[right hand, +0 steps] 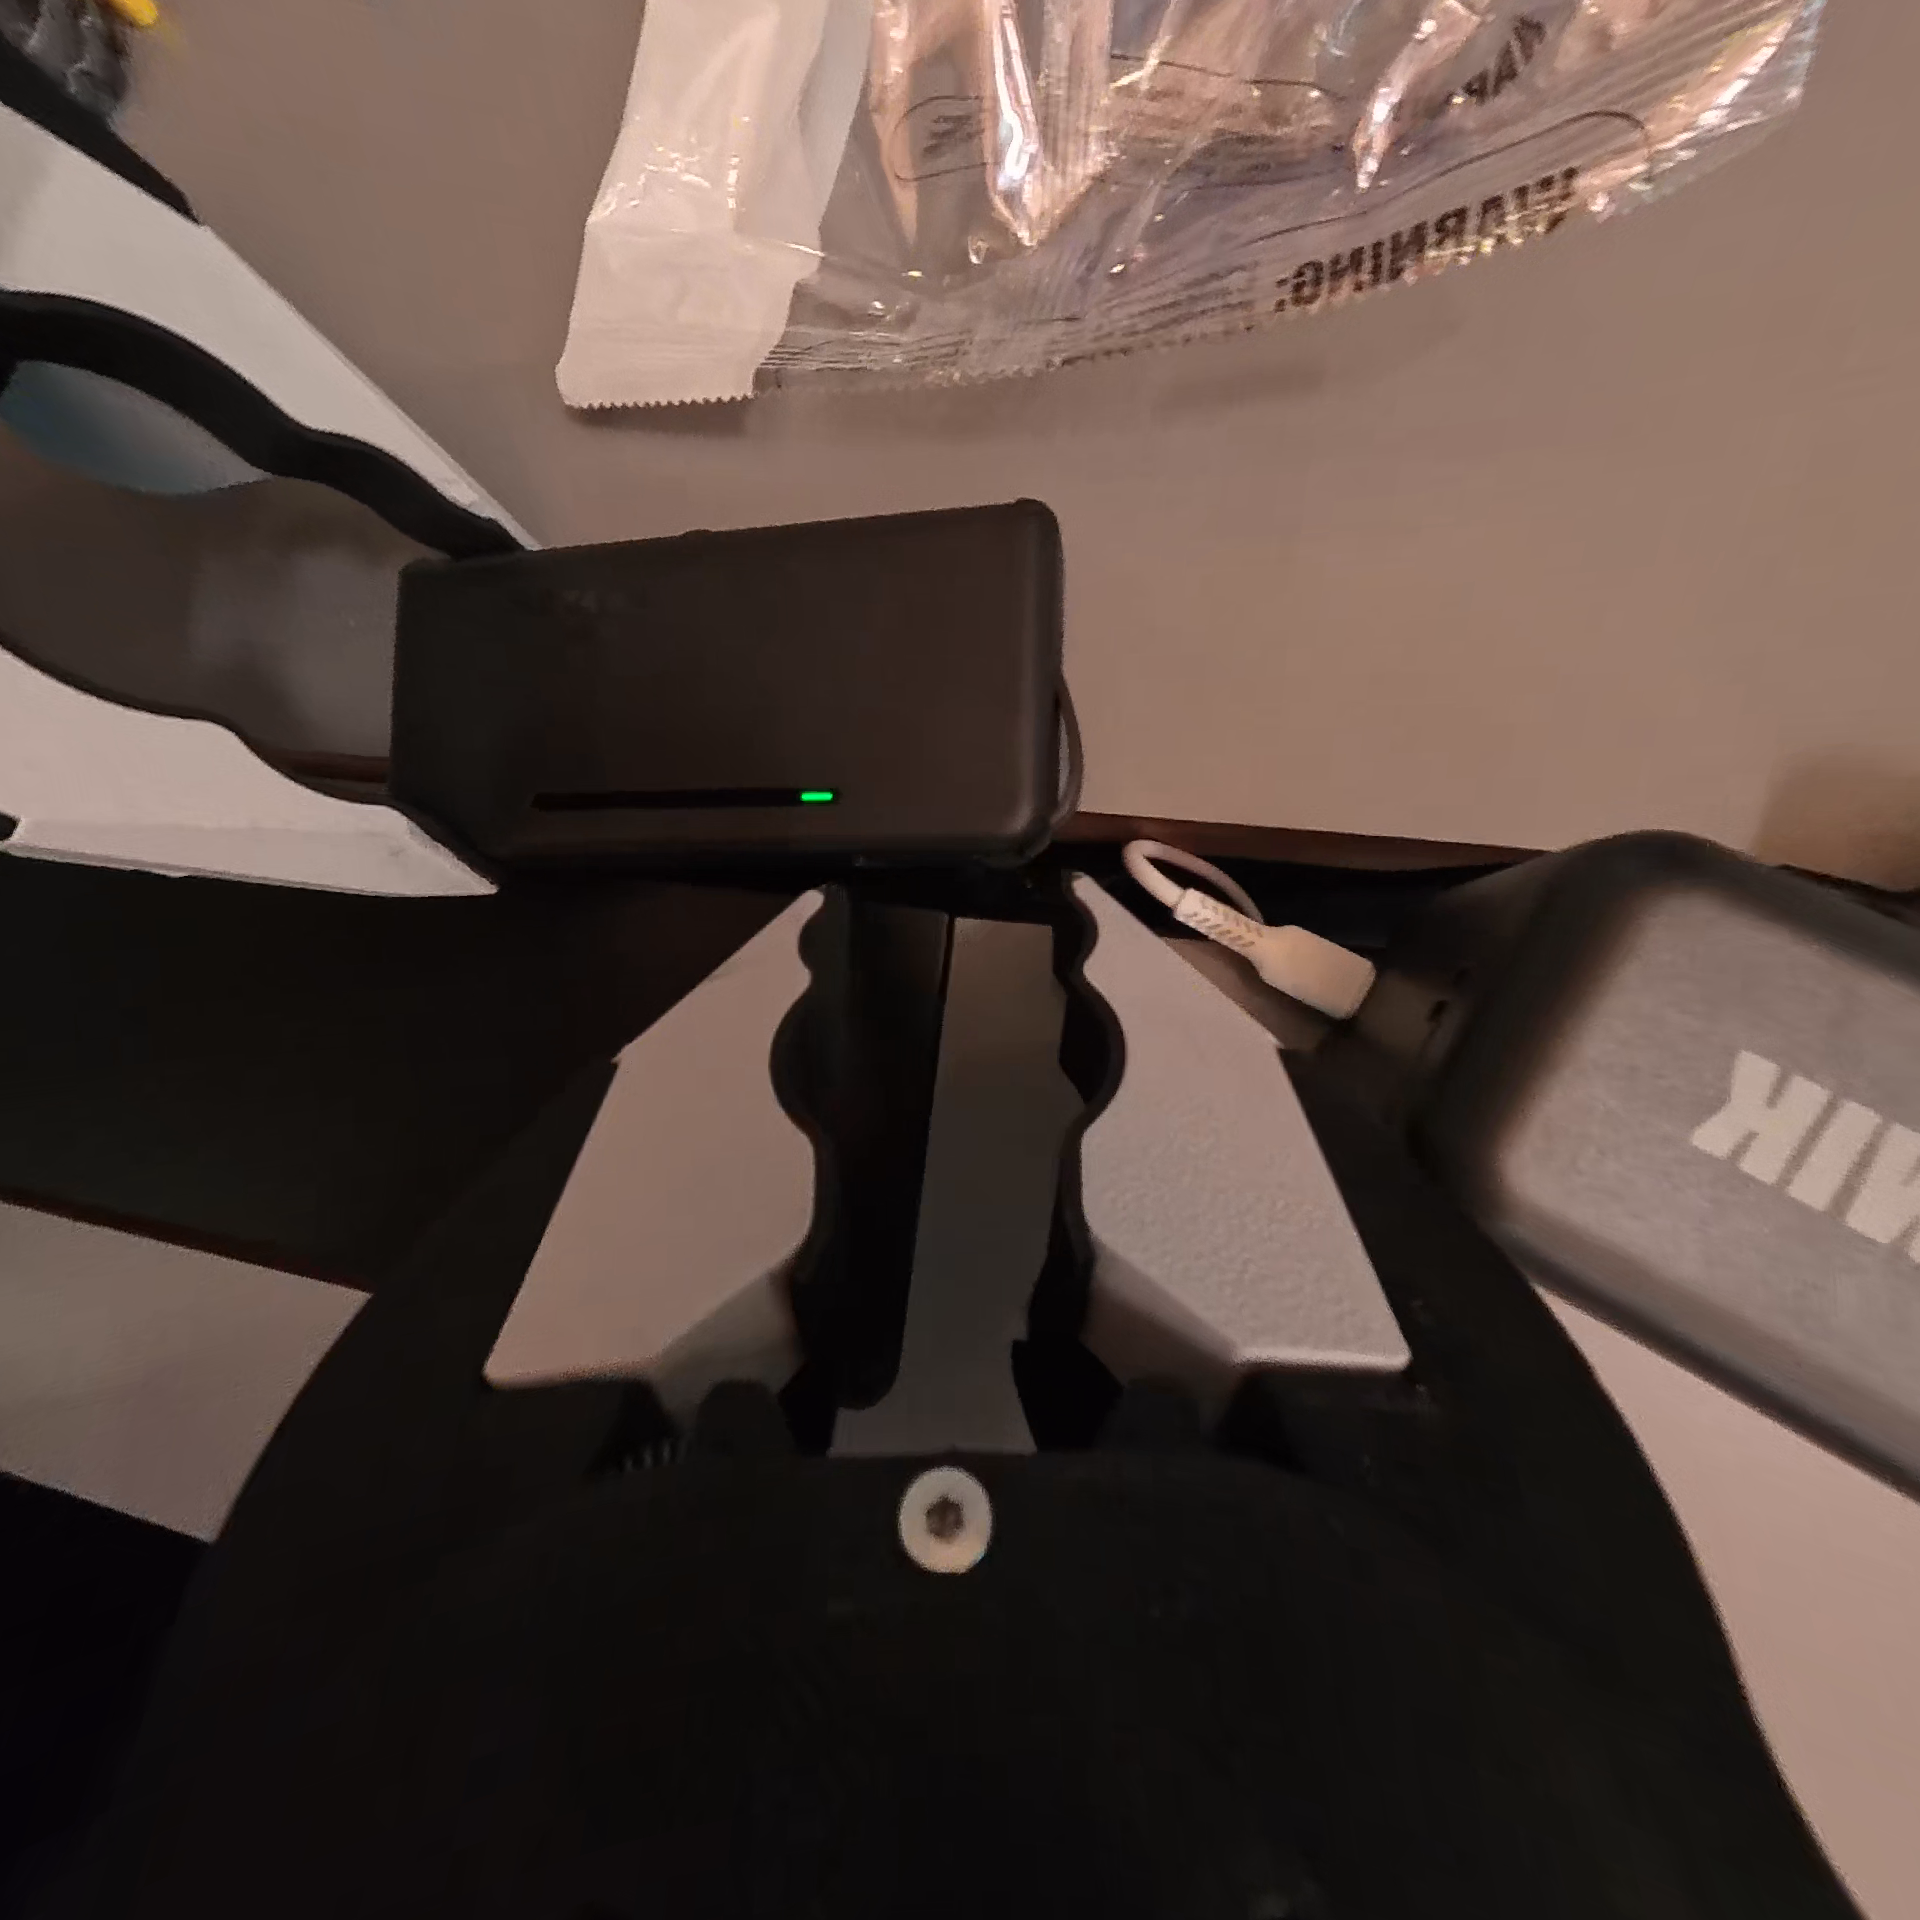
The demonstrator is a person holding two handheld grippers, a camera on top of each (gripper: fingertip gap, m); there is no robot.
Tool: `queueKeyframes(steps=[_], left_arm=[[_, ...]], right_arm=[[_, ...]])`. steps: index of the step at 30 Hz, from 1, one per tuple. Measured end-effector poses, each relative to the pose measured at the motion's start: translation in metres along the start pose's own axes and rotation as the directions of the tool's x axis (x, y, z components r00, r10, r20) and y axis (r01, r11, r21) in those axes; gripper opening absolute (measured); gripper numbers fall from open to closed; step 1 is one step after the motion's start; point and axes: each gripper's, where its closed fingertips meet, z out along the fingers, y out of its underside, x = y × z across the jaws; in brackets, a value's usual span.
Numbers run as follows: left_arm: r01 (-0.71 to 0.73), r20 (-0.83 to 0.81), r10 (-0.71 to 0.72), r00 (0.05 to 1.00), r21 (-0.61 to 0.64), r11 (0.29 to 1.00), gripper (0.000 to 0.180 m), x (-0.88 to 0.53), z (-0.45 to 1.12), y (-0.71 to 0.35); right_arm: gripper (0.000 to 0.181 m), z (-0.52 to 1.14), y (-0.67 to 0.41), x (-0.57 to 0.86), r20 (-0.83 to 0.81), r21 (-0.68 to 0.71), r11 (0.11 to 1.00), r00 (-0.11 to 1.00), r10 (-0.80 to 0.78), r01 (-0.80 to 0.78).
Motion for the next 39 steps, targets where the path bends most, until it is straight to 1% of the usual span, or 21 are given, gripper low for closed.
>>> queueKeyframes(steps=[3,8,10,15,17,21,25,28,30,39], left_arm=[[-0.007,-0.003,0.007,1.0,-0.005,1.0,0.063,0.0,0.0,0.0],[-0.009,-0.003,0.009,1.0,-0.004,1.0,0.063,0.001,0.0,0.0],[-0.009,-0.003,0.009,1.0,-0.004,1.0,0.063,0.001,0.0,0.0],[-0.013,0.001,0.013,1.0,-0.011,1.0,0.063,0.001,0.0,0.0],[-0.019,0.005,0.019,1.0,-0.016,1.0,0.063,0.001,0.001,0.0],[-0.026,0.016,0.026,1.0,-0.028,0.999,0.063,0.001,0.001,0.0],[-0.032,0.018,0.033,0.999,-0.028,0.999,0.063,0.002,0.001,0.0],[-0.032,0.018,0.032,0.999,-0.026,0.999,0.063,0.001,0.001,0.0],[-0.031,0.02,0.031,0.999,-0.024,0.999,0.063,0.001,0.001,0.0],[-0.036,0.018,0.037,0.999,-0.033,0.999,0.064,0.002,0.001,0.0]], right_arm=[[0.043,0.0,0.002,0.001,-0.009,0.0,0.998,0.997,-0.07,0.07],[0.043,-0.002,-0.002,0.004,-0.03,0.028,0.983,0.983,-0.18,0.181],[0.043,-0.002,-0.006,0.003,-0.008,0.045,0.979,0.98,-0.197,0.197],[0.042,0.0,-0.004,0.002,0.003,0.015,0.968,0.968,-0.25,0.25],[0.039,-0.001,-0.003,0.002,-0.005,0.009,0.97,0.97,-0.242,0.242],[0.042,-0.001,-0.002,0.0,-0.034,0.021,0.982,0.982,-0.188,0.189],[0.04,-0.003,-0.002,0.001,-0.097,0.046,0.989,0.986,-0.133,0.137],[0.041,-0.004,0.002,-0.004,-0.059,0.096,0.994,0.998,-0.038,0.043],[0.04,-0.005,0.001,-0.005,-0.033,0.114,0.993,0.999,-0.005,0.009],[0.038,-0.008,0.002,-0.008,0.019,0.127,0.99,0.998,-0.067,0.064]])
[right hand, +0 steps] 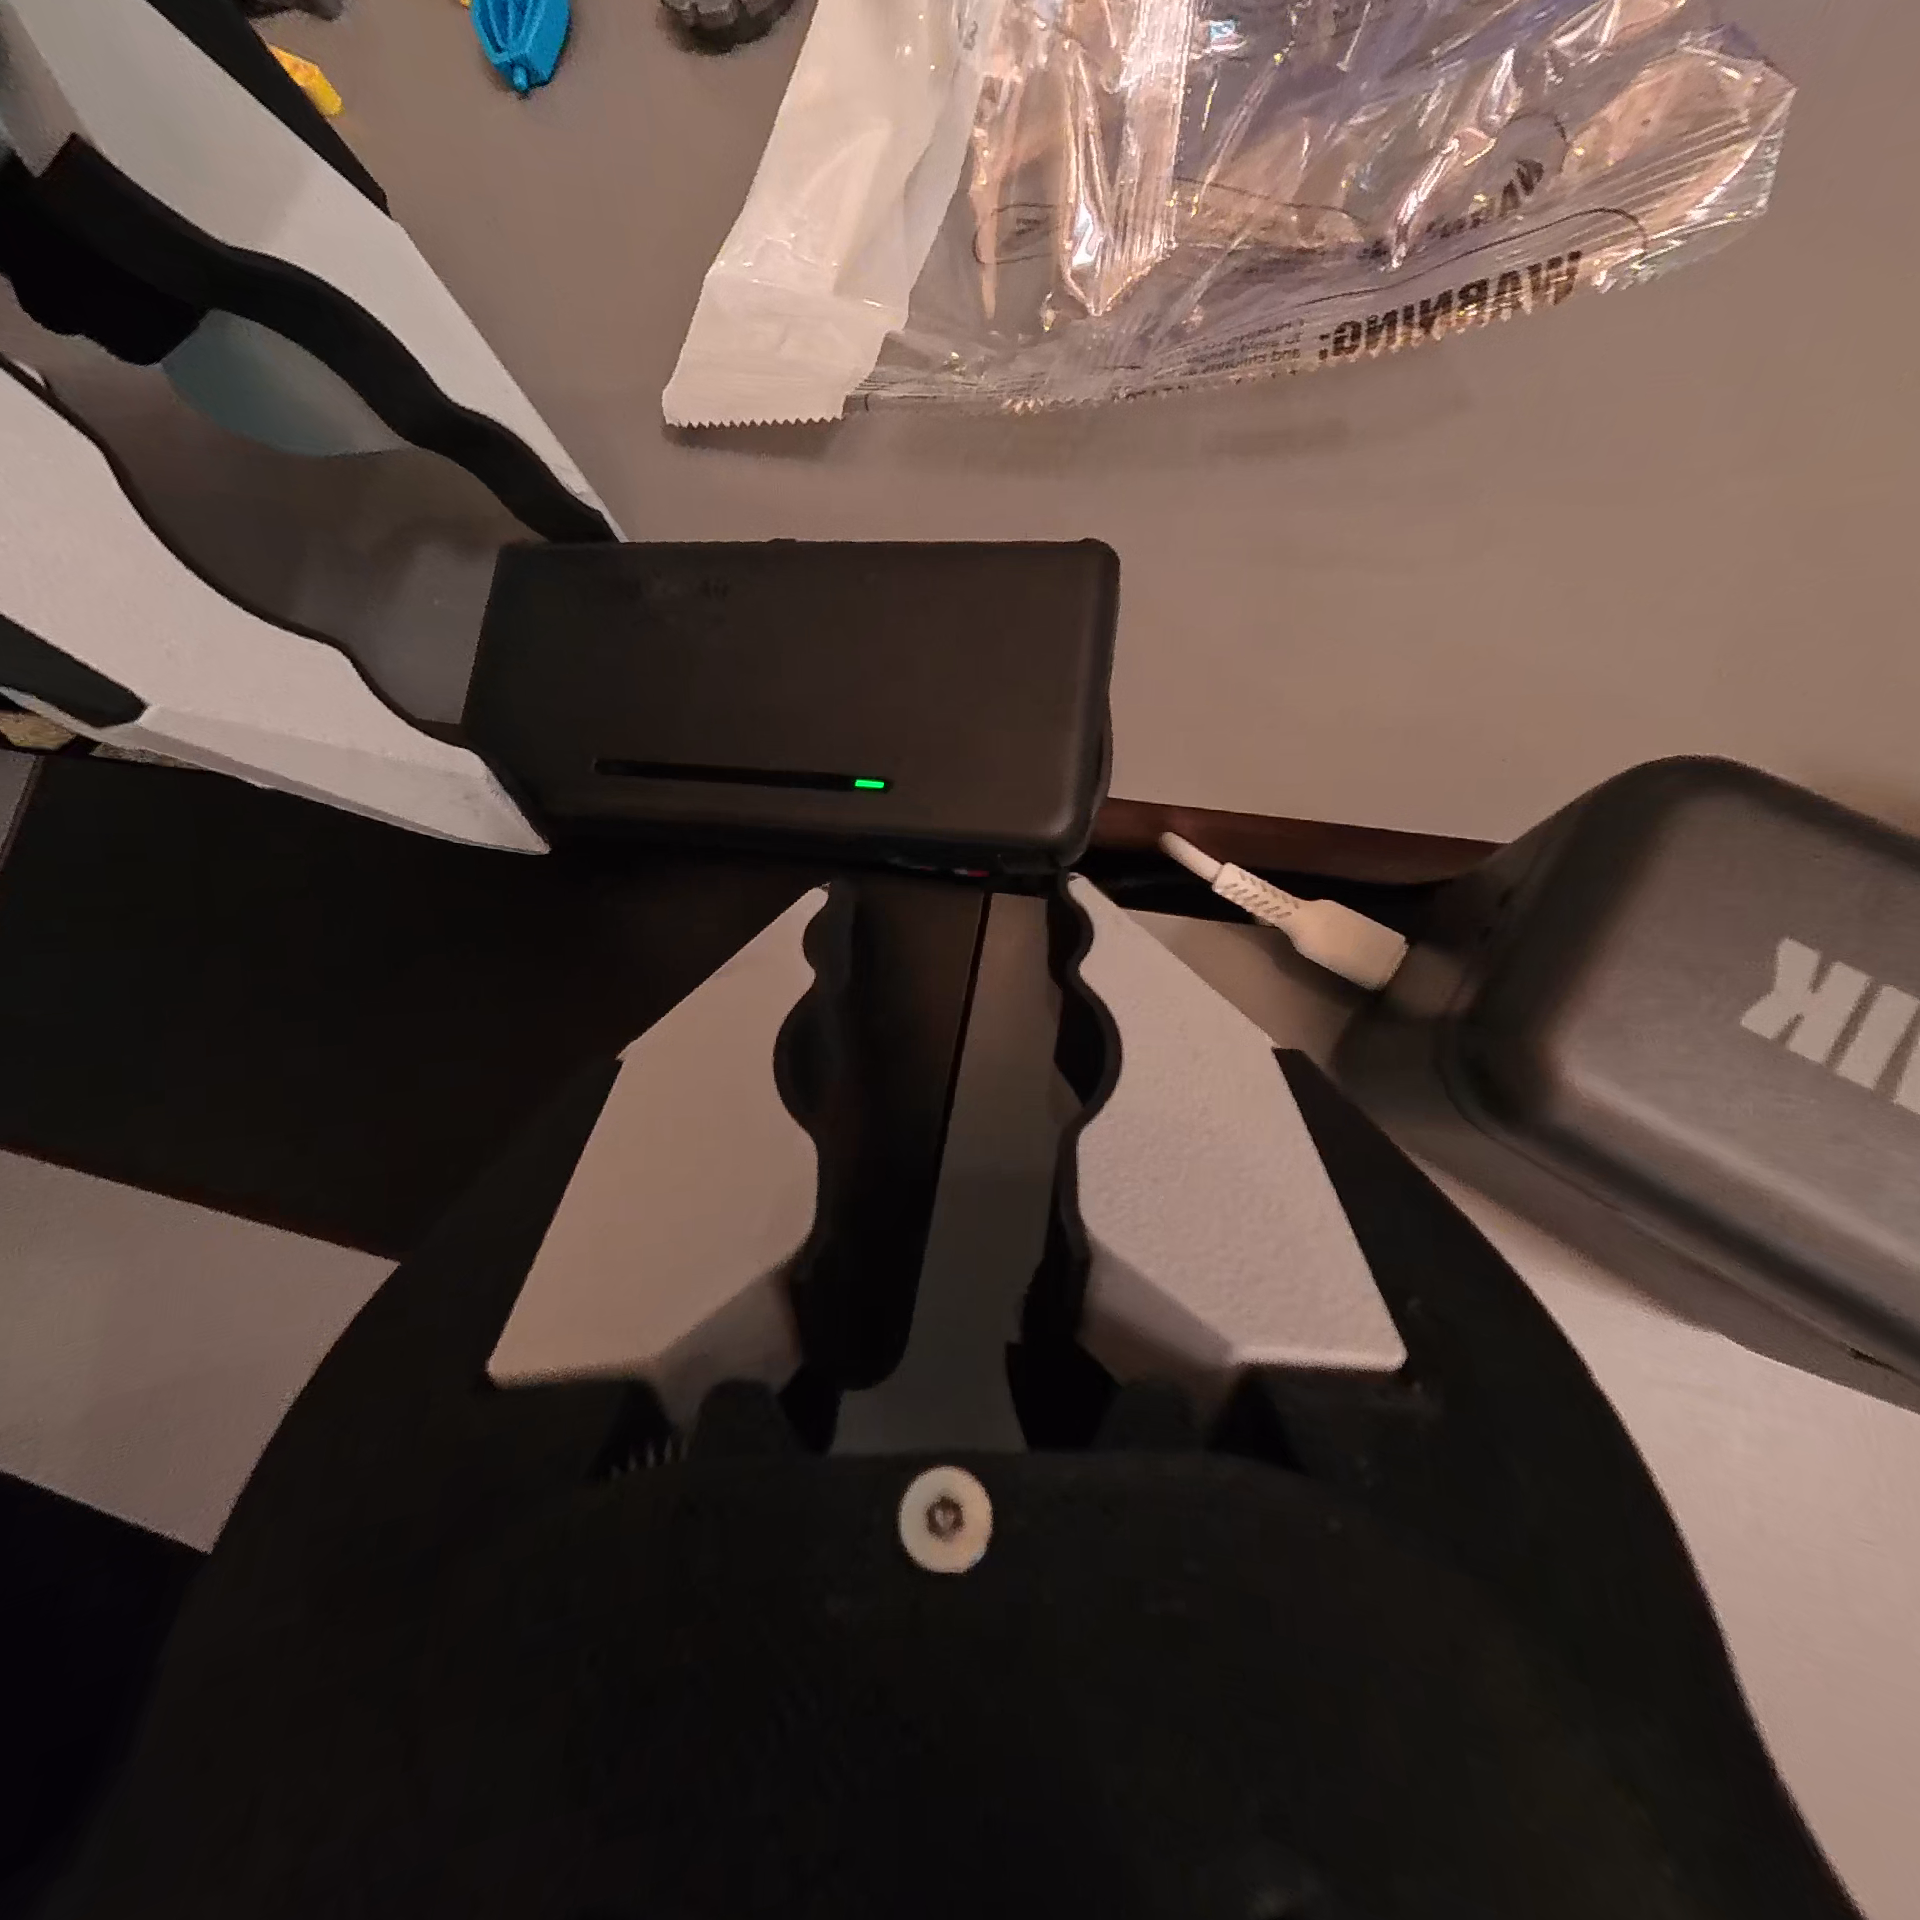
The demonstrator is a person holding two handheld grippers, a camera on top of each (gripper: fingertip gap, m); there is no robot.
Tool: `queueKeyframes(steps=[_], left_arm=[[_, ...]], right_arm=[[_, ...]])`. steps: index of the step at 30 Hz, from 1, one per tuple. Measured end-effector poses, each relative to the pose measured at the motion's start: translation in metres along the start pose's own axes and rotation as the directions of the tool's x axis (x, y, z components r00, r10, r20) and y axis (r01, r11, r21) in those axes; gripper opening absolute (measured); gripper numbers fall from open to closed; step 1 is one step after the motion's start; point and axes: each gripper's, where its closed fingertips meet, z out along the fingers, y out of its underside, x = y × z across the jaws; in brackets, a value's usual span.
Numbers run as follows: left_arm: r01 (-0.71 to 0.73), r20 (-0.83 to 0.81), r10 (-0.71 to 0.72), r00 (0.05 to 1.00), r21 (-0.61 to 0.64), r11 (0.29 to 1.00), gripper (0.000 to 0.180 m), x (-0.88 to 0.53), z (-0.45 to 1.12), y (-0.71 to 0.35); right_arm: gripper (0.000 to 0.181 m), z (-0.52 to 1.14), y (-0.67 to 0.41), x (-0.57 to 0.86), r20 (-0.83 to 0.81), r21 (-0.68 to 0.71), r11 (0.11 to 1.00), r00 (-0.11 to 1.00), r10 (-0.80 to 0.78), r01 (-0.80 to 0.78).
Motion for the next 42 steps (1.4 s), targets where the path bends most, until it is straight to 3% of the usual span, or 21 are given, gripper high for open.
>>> queueKeyframes(steps=[3,20,42], left_arm=[[-0.001,0.0,0.001,1.0,-0.004,1.0,0.064,0.0,0.0,0.0],[-0.02,-0.006,0.019,1.0,-0.018,1.0,0.063,0.0,0.0,0.0],[-0.036,0.038,0.037,0.999,-0.043,0.998,0.064,0.0,0.003,-0.001]], right_arm=[[0.03,-0.002,-0.001,-0.002,-0.003,0.014,1.0,1.0,-0.023,0.023],[0.033,0.0,-0.001,-0.007,-0.044,-0.008,0.988,0.987,-0.156,0.156],[0.039,-0.002,0.002,-0.015,-0.035,0.046,0.995,0.996,-0.084,0.085]])
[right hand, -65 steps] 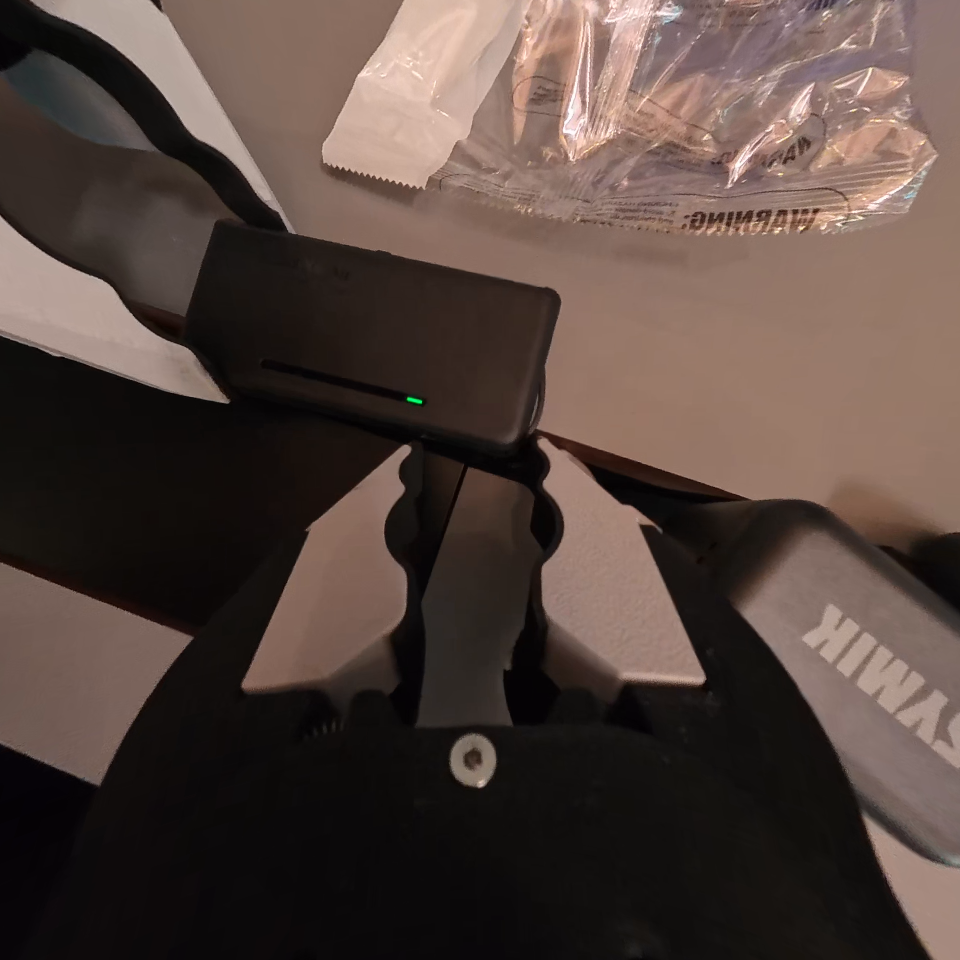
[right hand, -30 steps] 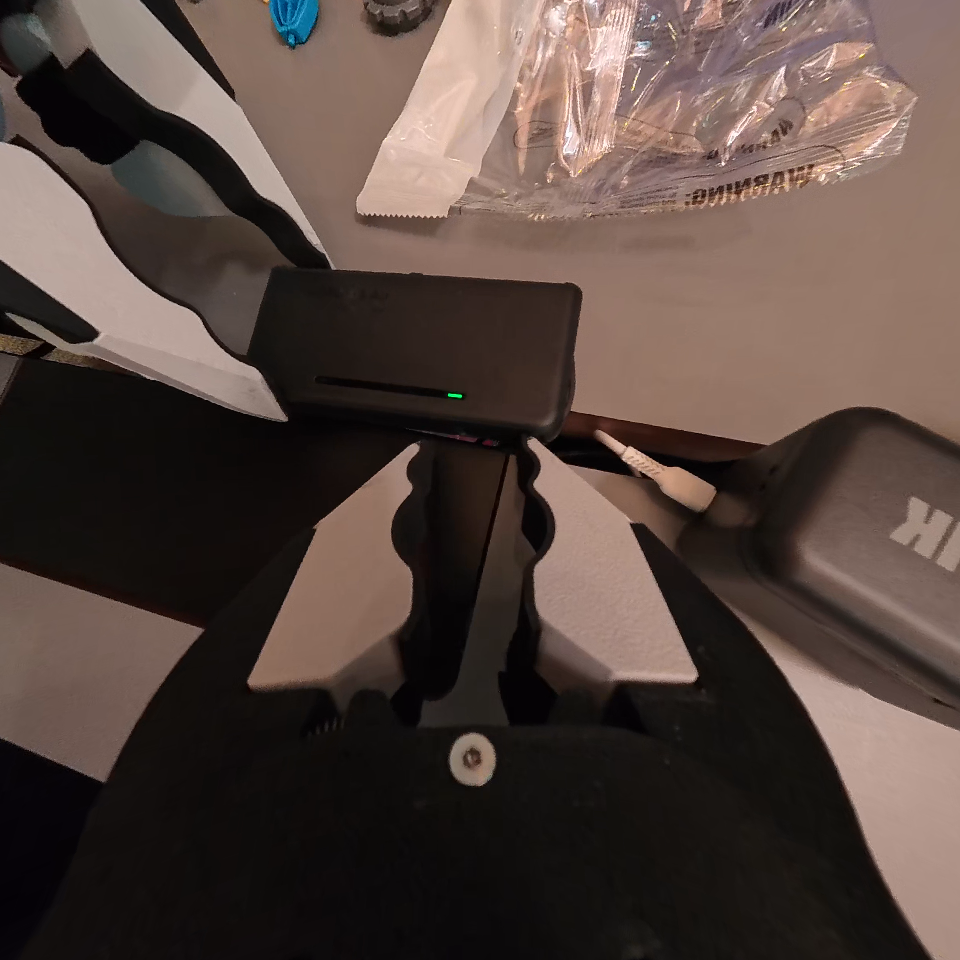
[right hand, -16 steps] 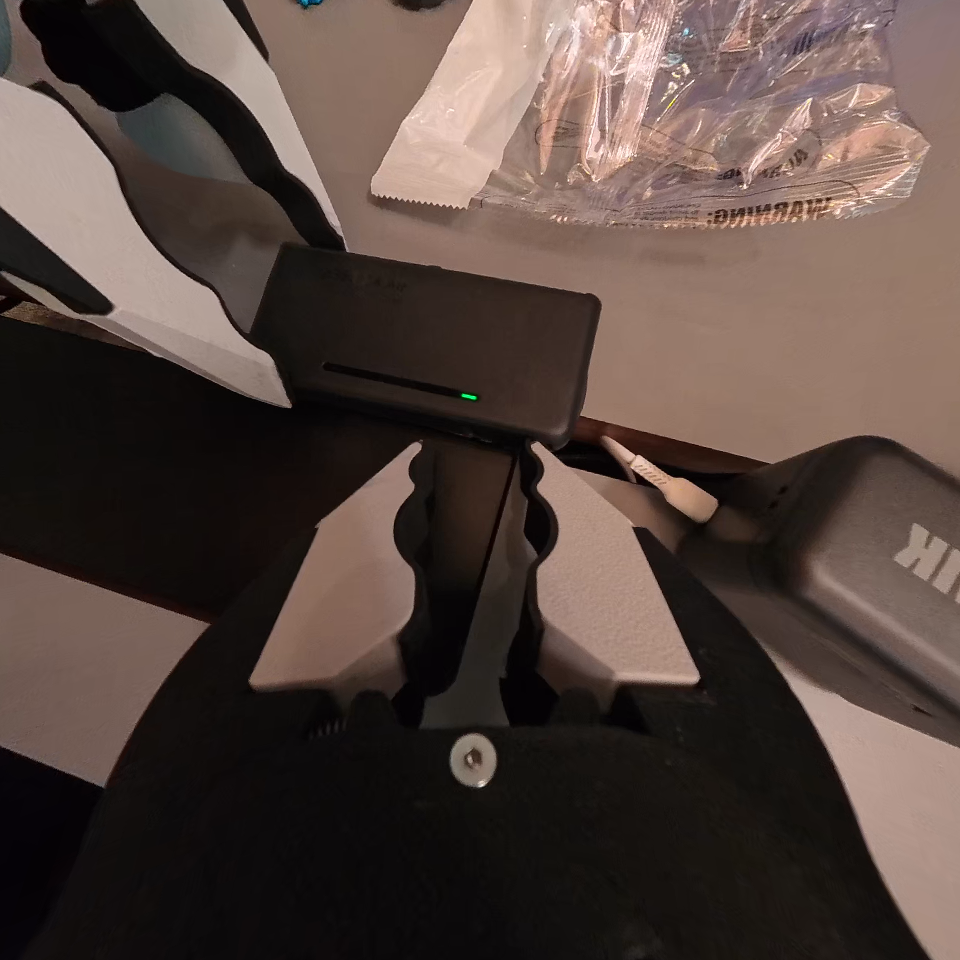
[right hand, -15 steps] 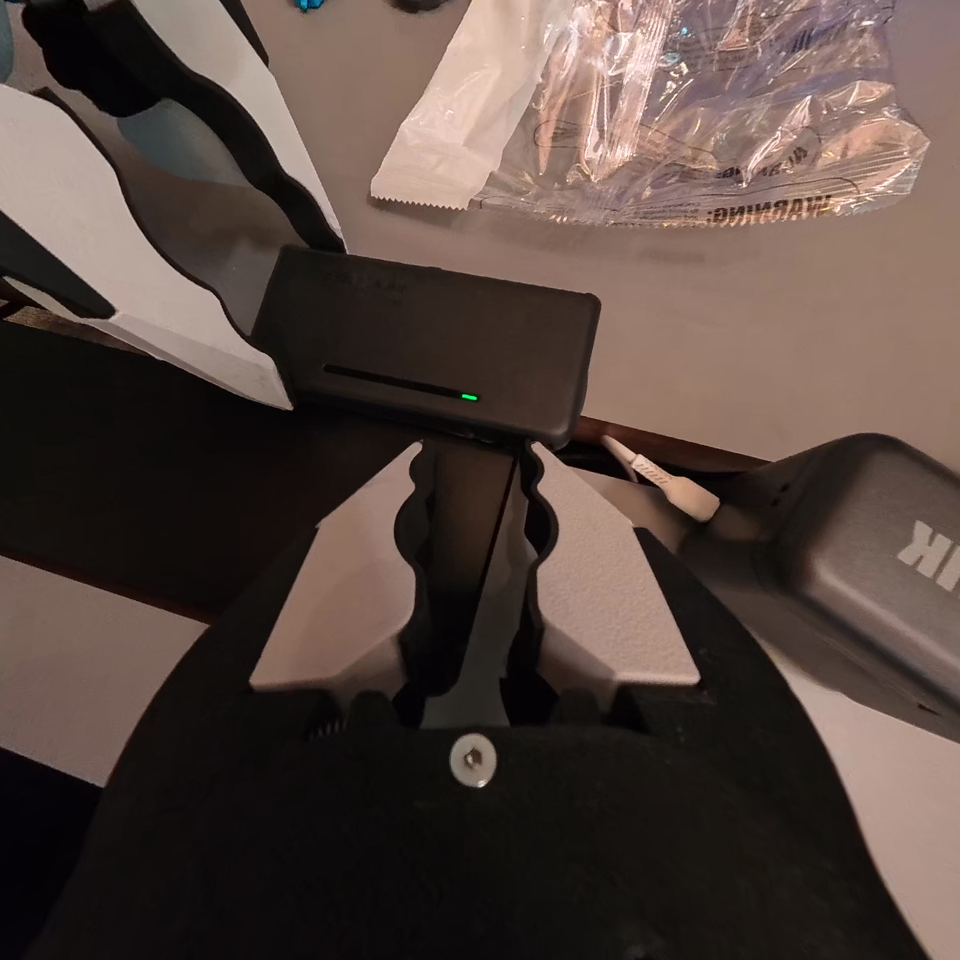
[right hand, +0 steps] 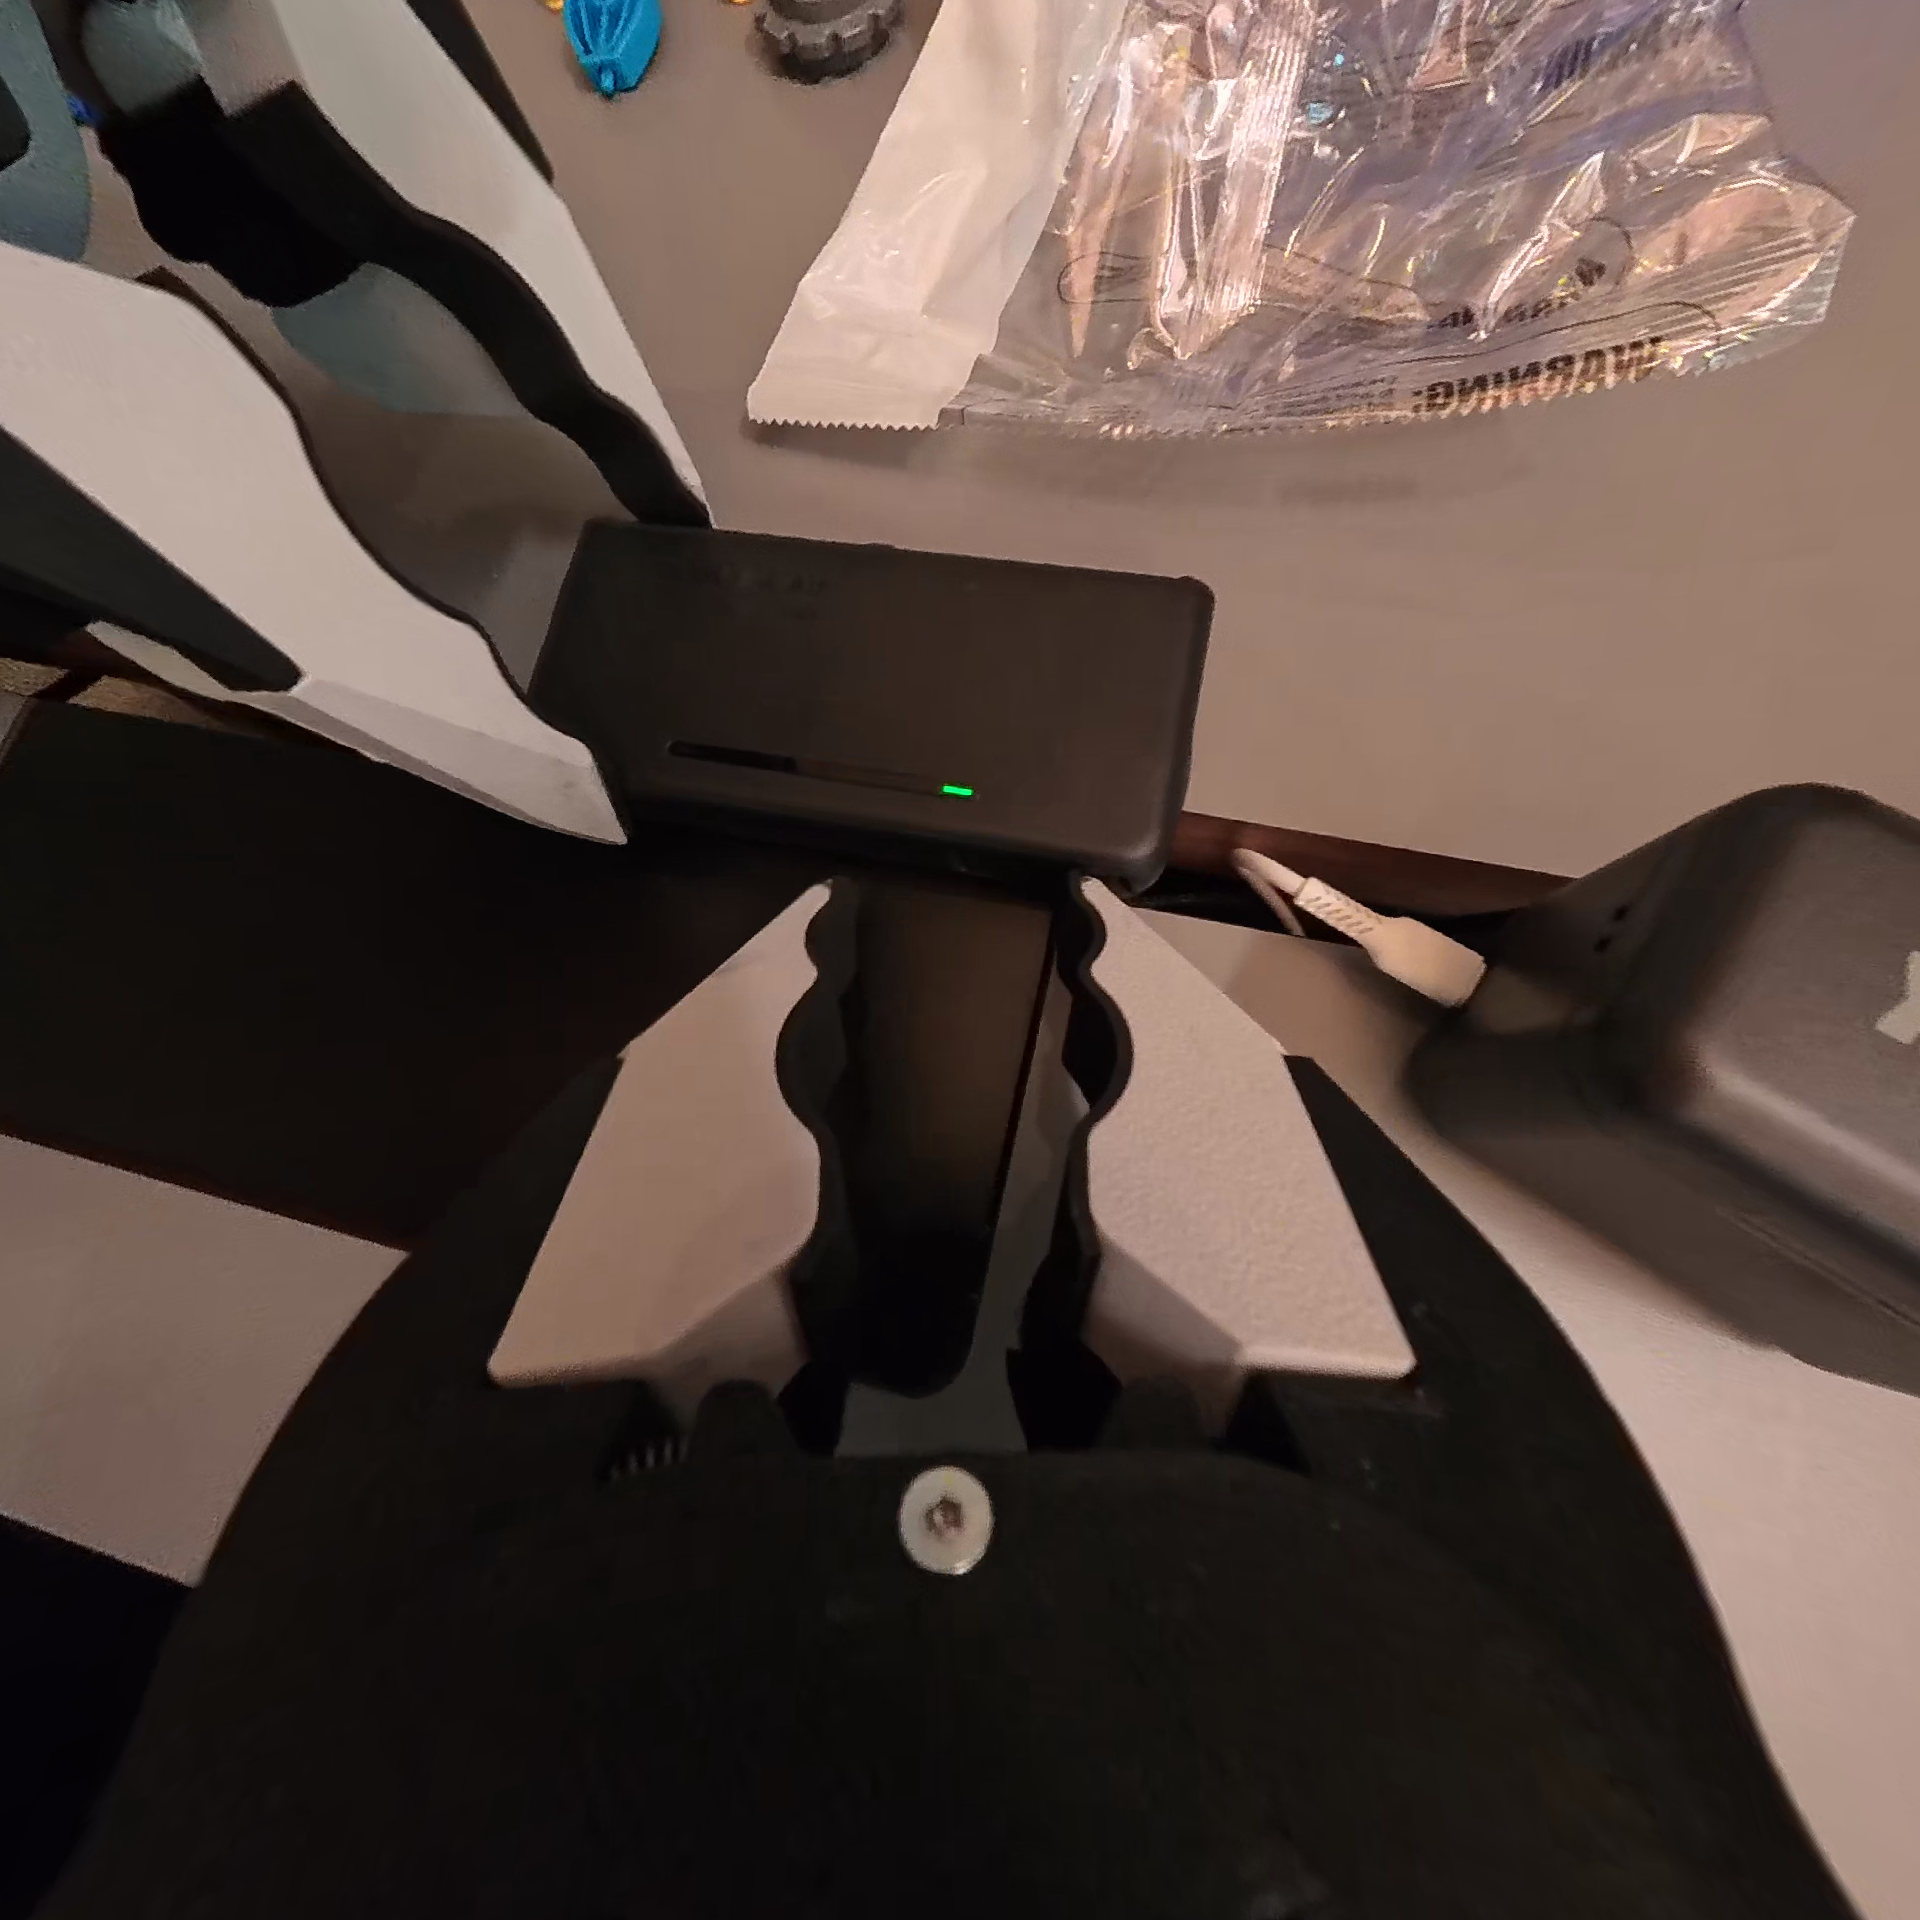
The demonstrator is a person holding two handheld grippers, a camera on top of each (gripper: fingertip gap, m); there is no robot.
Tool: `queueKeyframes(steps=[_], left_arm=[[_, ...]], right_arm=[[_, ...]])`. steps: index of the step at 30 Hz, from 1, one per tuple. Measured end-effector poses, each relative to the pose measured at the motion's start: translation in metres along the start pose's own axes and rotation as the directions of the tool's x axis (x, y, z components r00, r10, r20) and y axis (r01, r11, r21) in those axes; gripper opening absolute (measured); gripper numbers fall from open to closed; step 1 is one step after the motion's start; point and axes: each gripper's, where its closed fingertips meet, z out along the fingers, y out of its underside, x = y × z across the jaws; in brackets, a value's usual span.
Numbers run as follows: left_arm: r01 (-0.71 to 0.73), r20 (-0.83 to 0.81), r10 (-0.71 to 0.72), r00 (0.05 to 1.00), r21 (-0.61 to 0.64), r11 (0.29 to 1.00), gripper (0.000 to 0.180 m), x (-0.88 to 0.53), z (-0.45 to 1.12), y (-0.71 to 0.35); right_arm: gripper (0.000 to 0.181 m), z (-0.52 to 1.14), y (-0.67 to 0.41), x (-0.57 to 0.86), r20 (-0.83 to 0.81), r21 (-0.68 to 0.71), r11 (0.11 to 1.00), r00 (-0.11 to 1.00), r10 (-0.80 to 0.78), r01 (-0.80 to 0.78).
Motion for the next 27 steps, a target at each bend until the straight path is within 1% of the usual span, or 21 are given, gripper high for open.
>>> queueKeyframes(steps=[2,4,5,6,7,9,11,14,17,19,20,24,27], left_arm=[[-0.004,0.005,0.004,1.0,0.015,1.0,0.065,0.0,0.0,0.0],[0.009,0.017,-0.01,1.0,0.055,0.998,0.065,0.0,0.001,-0.001],[0.025,0.027,-0.028,0.999,0.073,0.997,0.066,-0.001,0.001,-0.001],[0.05,0.041,-0.053,0.998,0.088,0.995,0.066,-0.002,0.0,-0.001],[0.074,0.055,-0.08,0.995,0.111,0.991,0.07,-0.003,-0.002,-0.001],[0.109,0.082,-0.124,0.989,0.172,0.979,0.068,-0.005,-0.01,-0.002],[0.128,0.091,-0.15,0.985,0.211,0.969,0.065,-0.003,-0.019,-0.001],[0.143,0.115,-0.173,0.978,0.232,0.962,0.056,0.004,-0.026,0.006],[0.181,0.142,-0.222,0.965,0.255,0.95,0.051,0.016,-0.033,0.011],[0.23,0.136,-0.275,0.952,0.276,0.933,0.053,0.028,-0.039,0.013],[0.255,0.132,-0.304,0.943,0.296,0.921,0.052,0.035,-0.044,0.013],[0.329,0.182,-0.418,0.89,0.376,0.866,0.049,0.062,-0.068,0.016],[0.422,0.219,-0.544,0.81,0.426,0.8,0.049,0.088,-0.083,0.029]], right_arm=[[0.039,0.0,0.001,0.001,0.003,-0.003,1.0,1.0,-0.012,0.012],[0.029,-0.002,0.002,0.006,0.003,-0.005,1.0,1.0,0.001,-0.001],[0.025,-0.004,0.002,0.008,0.018,-0.003,0.999,0.999,0.035,-0.035],[0.029,-0.006,0.002,0.012,0.014,0.002,0.997,0.997,0.073,-0.073],[0.035,-0.01,0.003,0.018,0.0,0.012,0.995,0.995,0.101,-0.101],[0.037,-0.017,0.002,0.026,-0.01,0.028,0.993,0.994,0.112,-0.111],[0.037,-0.022,-0.003,0.024,0.026,0.019,0.998,0.998,0.06,-0.06],[0.026,-0.022,-0.017,0.015,0.067,-0.001,0.998,0.996,-0.065,0.066],[0.019,-0.013,-0.024,0.011,0.101,-0.042,0.99,0.986,-0.131,0.136],[0.012,-0.006,-0.024,0.011,0.128,-0.074,0.983,0.979,-0.157,0.167],[0.007,-0.004,-0.022,0.012,0.136,-0.093,0.978,0.975,-0.174,0.188],[0.003,-0.002,-0.021,0.013,0.174,-0.098,0.956,0.951,-0.256,0.275],[0.003,-0.002,-0.021,0.012,0.222,-0.106,0.927,0.917,-0.331,0.36]])
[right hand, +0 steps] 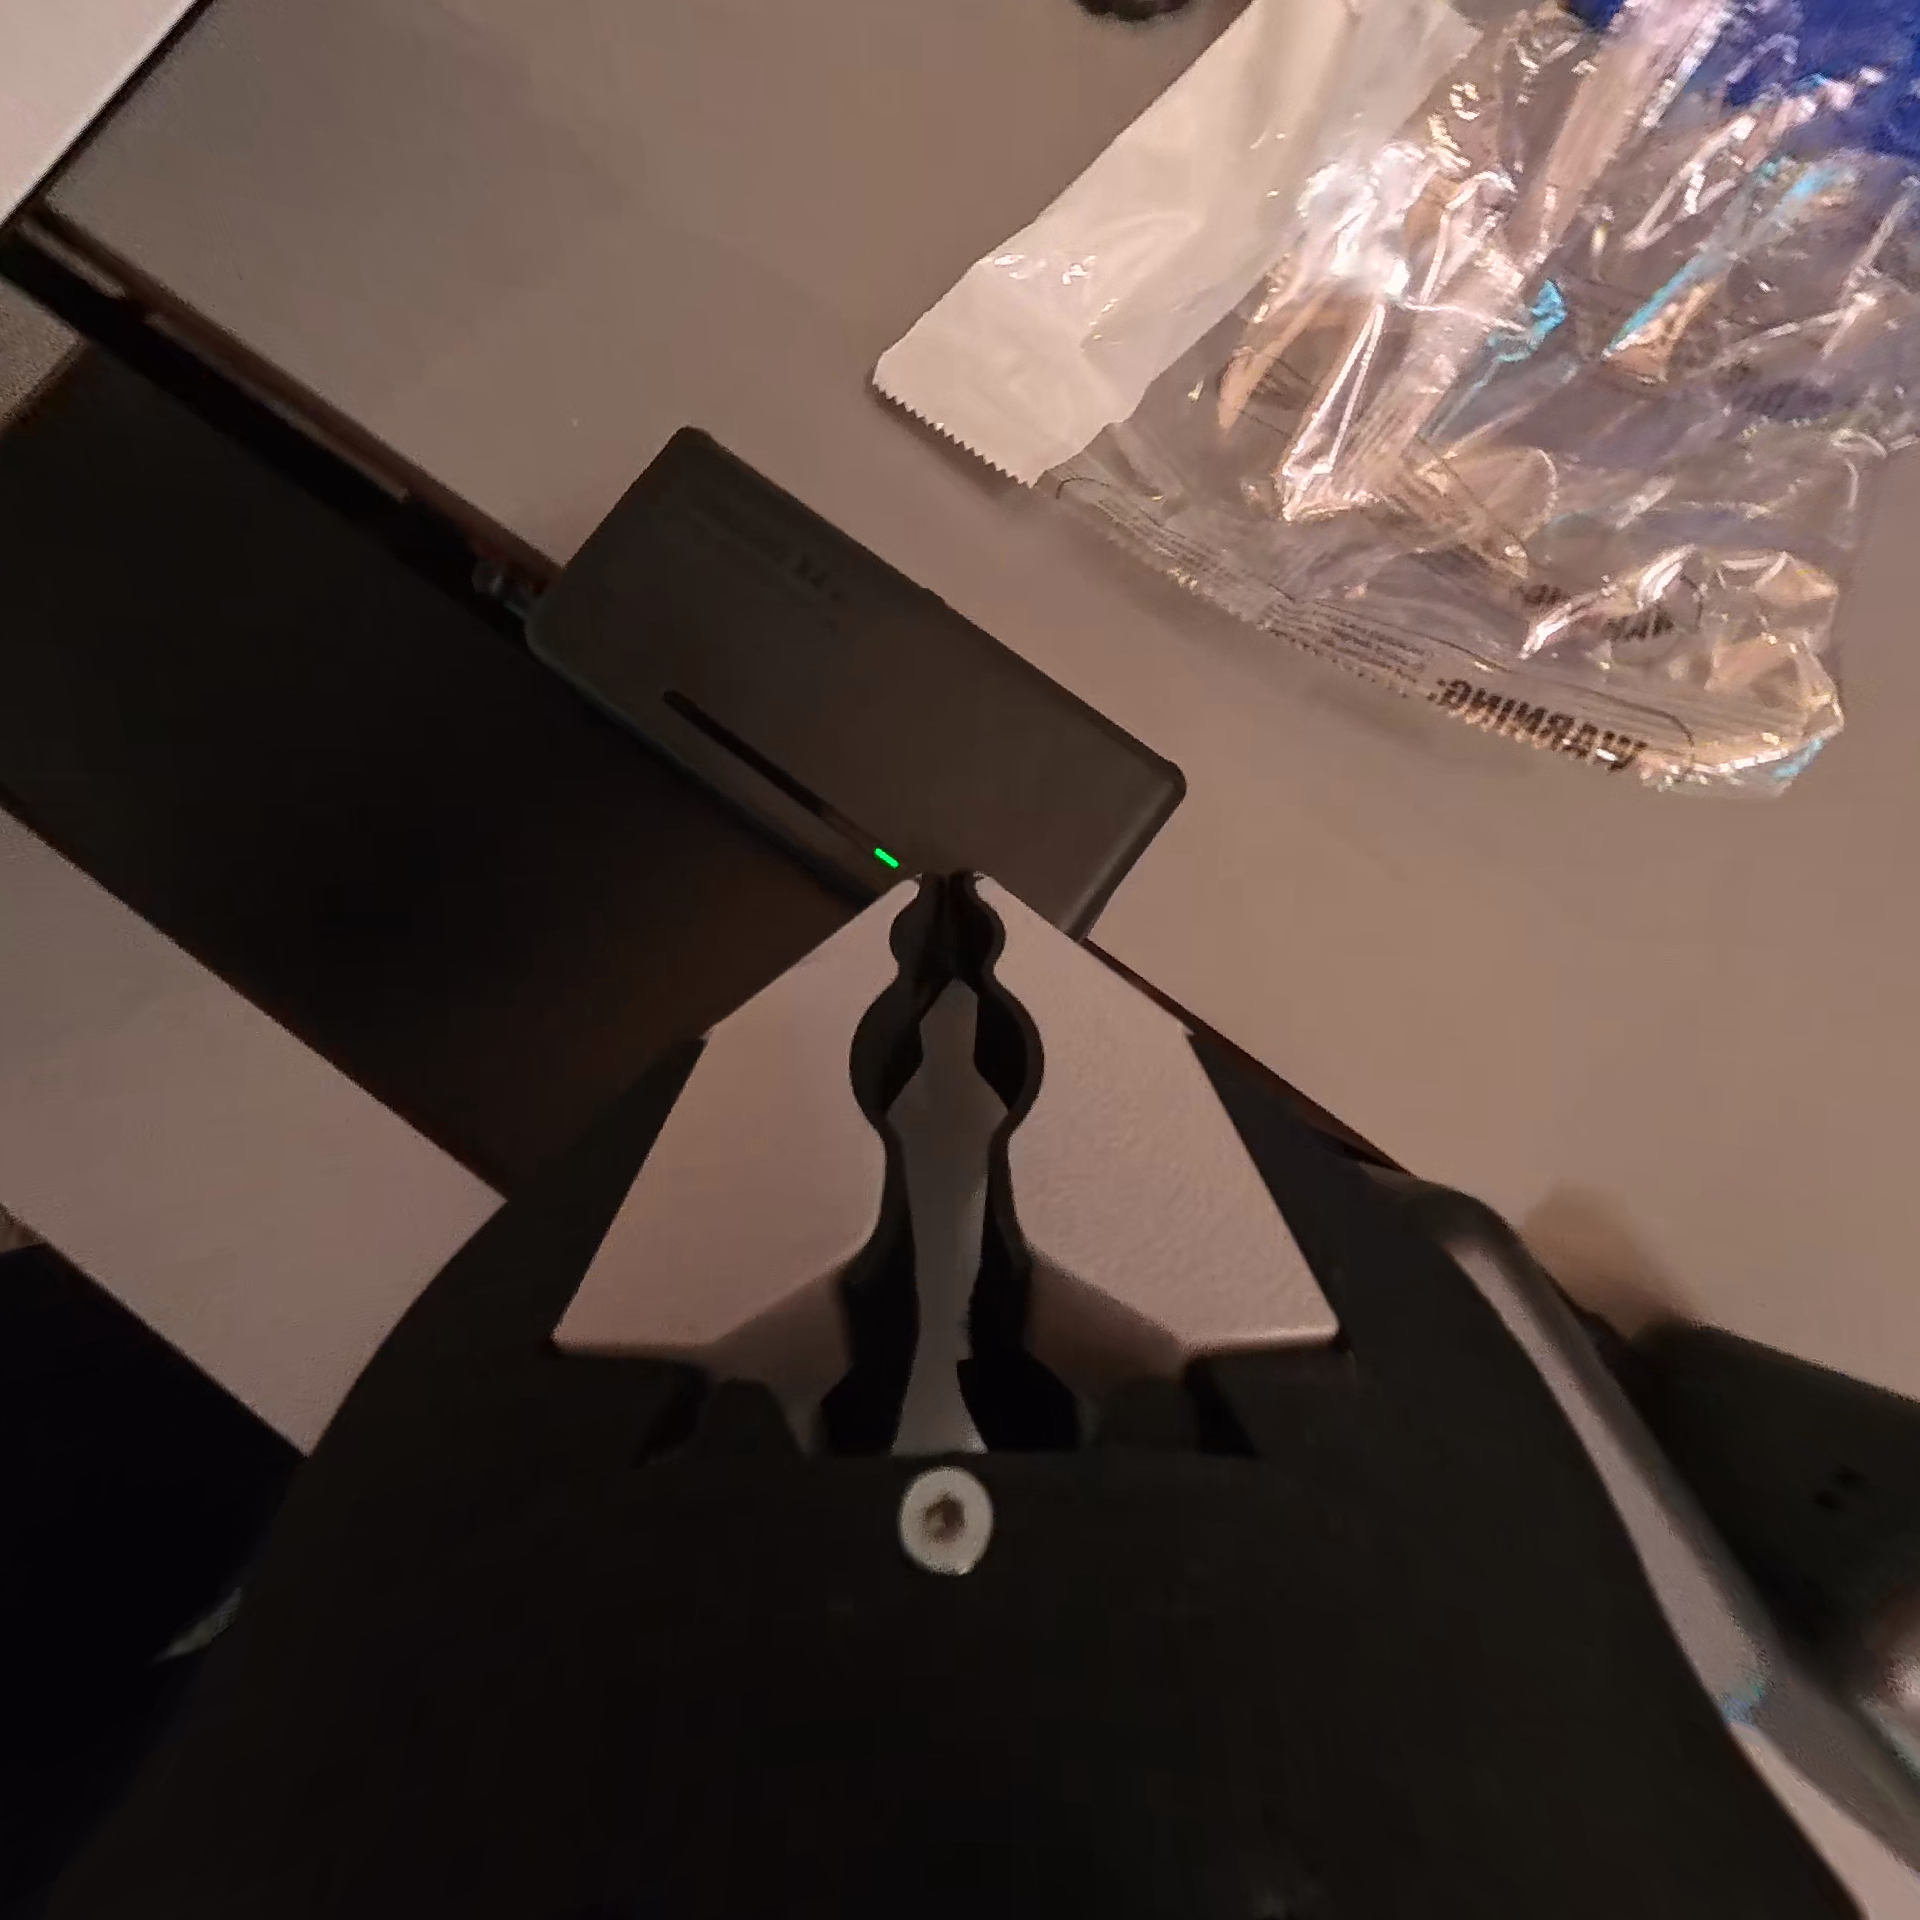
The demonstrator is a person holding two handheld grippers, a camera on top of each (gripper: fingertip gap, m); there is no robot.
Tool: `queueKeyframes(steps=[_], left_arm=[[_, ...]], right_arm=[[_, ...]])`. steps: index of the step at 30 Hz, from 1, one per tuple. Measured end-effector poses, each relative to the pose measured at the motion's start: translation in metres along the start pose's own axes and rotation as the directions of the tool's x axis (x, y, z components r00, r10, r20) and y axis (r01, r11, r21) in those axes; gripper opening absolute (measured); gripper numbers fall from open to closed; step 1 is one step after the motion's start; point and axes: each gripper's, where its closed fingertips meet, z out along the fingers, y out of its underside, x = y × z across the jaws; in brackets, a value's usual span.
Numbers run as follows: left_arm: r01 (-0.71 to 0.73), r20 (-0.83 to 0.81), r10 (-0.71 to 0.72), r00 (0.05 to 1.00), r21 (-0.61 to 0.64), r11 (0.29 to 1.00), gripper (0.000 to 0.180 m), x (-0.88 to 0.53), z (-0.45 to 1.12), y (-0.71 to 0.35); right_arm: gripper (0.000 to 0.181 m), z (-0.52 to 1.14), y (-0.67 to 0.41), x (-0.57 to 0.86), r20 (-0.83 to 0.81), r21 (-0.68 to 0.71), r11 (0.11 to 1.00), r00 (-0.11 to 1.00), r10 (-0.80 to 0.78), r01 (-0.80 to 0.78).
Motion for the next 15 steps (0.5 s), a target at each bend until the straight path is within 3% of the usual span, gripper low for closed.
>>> queueKeyframes(steps=[6,15], left_arm=[[0.276,0.13,-0.282,0.95,0.064,0.959,0.046,0.052,-0.045,0.051],[0.378,0.221,-0.389,0.894,0.09,0.921,0.045,0.123,-0.101,0.127]], right_arm=[[0.006,-0.006,0.004,0.004,0.055,-0.042,0.998,0.997,-0.05,0.052],[0.021,-0.037,0.036,-0.022,0.081,-0.022,0.994,0.991,-0.107,0.109]])
